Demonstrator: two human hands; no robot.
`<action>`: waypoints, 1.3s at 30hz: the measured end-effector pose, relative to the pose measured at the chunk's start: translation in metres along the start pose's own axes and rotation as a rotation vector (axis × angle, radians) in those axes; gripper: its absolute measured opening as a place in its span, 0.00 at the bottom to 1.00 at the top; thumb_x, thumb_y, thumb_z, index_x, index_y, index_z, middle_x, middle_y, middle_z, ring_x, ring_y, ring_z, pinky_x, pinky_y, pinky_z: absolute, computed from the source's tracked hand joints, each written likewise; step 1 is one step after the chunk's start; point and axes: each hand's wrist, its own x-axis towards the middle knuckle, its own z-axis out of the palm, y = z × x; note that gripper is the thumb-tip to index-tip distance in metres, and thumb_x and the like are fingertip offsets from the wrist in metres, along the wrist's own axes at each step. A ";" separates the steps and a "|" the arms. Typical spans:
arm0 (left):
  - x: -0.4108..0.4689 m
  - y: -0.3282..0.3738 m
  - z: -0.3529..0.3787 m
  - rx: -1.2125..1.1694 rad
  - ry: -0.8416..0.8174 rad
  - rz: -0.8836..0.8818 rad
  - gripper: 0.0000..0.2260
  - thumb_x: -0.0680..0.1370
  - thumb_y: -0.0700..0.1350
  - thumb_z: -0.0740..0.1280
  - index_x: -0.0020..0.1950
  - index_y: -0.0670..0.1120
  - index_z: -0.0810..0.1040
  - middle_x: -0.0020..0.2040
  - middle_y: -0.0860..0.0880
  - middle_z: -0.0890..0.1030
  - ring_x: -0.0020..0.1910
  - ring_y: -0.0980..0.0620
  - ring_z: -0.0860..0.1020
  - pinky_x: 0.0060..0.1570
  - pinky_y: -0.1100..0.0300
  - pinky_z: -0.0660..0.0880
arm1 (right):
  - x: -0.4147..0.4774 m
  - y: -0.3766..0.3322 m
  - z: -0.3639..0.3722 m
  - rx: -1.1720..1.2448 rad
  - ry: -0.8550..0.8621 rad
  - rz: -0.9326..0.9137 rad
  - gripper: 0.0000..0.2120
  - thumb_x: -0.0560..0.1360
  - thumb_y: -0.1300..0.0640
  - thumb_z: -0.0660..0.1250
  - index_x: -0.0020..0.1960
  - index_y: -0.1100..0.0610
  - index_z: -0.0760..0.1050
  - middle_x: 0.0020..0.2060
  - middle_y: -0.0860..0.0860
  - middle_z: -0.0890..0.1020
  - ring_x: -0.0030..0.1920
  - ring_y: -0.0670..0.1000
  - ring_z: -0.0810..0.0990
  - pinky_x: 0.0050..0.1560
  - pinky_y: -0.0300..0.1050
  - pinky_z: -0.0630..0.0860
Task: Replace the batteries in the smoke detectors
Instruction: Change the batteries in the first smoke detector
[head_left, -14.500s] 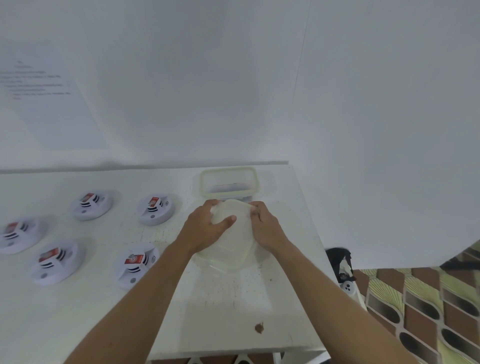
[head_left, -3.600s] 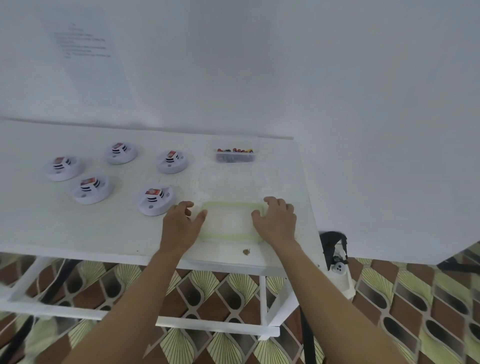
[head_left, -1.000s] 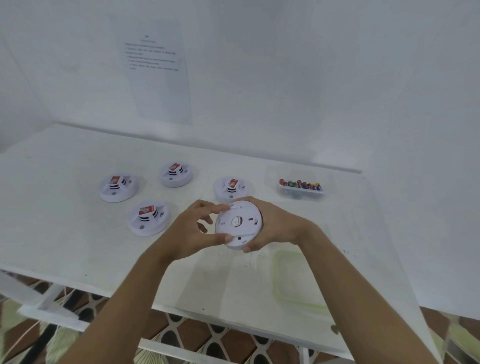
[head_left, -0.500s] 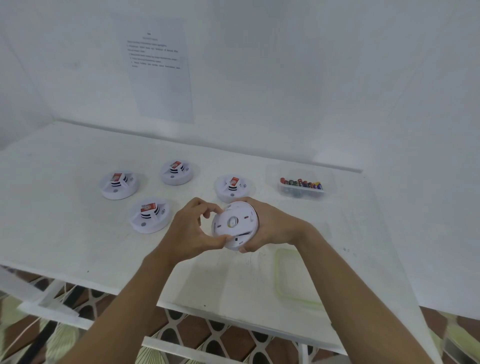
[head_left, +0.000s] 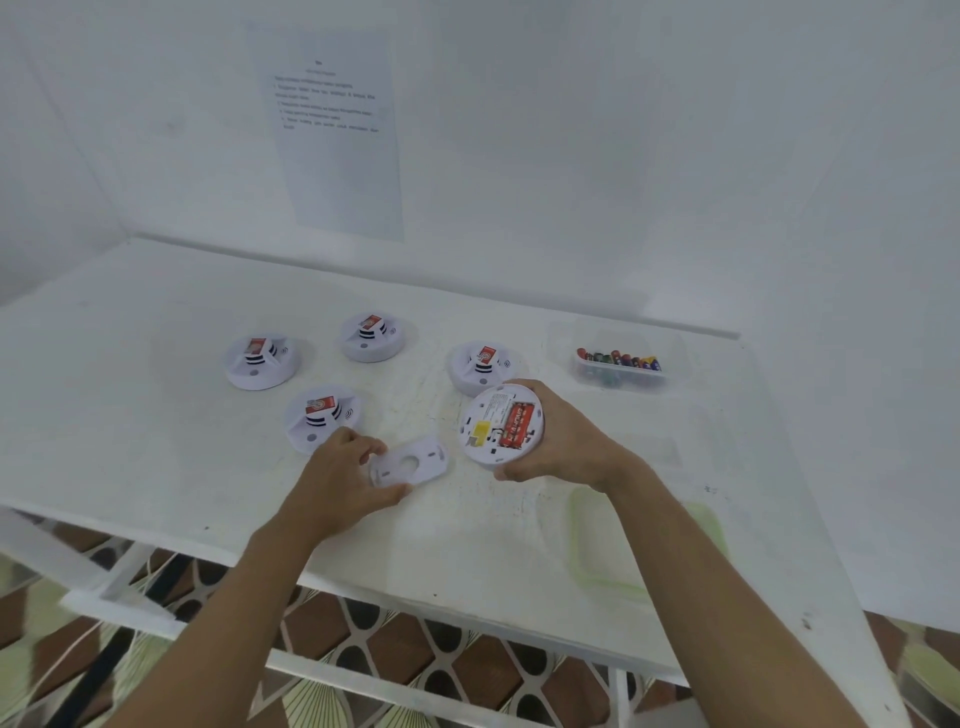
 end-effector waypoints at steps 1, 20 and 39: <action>-0.001 -0.001 0.000 0.009 -0.011 -0.001 0.28 0.67 0.56 0.78 0.63 0.45 0.78 0.50 0.50 0.72 0.48 0.53 0.74 0.43 0.67 0.66 | -0.001 0.000 0.003 0.007 -0.002 -0.003 0.42 0.63 0.69 0.81 0.69 0.48 0.65 0.58 0.46 0.79 0.56 0.41 0.80 0.49 0.37 0.80; -0.002 0.056 -0.015 -1.066 -0.141 -0.221 0.07 0.80 0.40 0.65 0.57 0.43 0.80 0.48 0.42 0.84 0.45 0.45 0.80 0.43 0.54 0.77 | 0.004 -0.006 0.048 0.440 0.018 0.041 0.27 0.75 0.57 0.74 0.70 0.52 0.68 0.63 0.54 0.79 0.60 0.53 0.83 0.58 0.53 0.82; -0.003 0.089 0.010 -0.931 0.081 -0.097 0.09 0.80 0.45 0.67 0.56 0.55 0.71 0.55 0.51 0.79 0.49 0.49 0.83 0.43 0.52 0.83 | 0.000 -0.009 0.043 0.621 0.236 0.167 0.13 0.81 0.62 0.63 0.64 0.56 0.66 0.58 0.55 0.79 0.53 0.57 0.83 0.47 0.55 0.84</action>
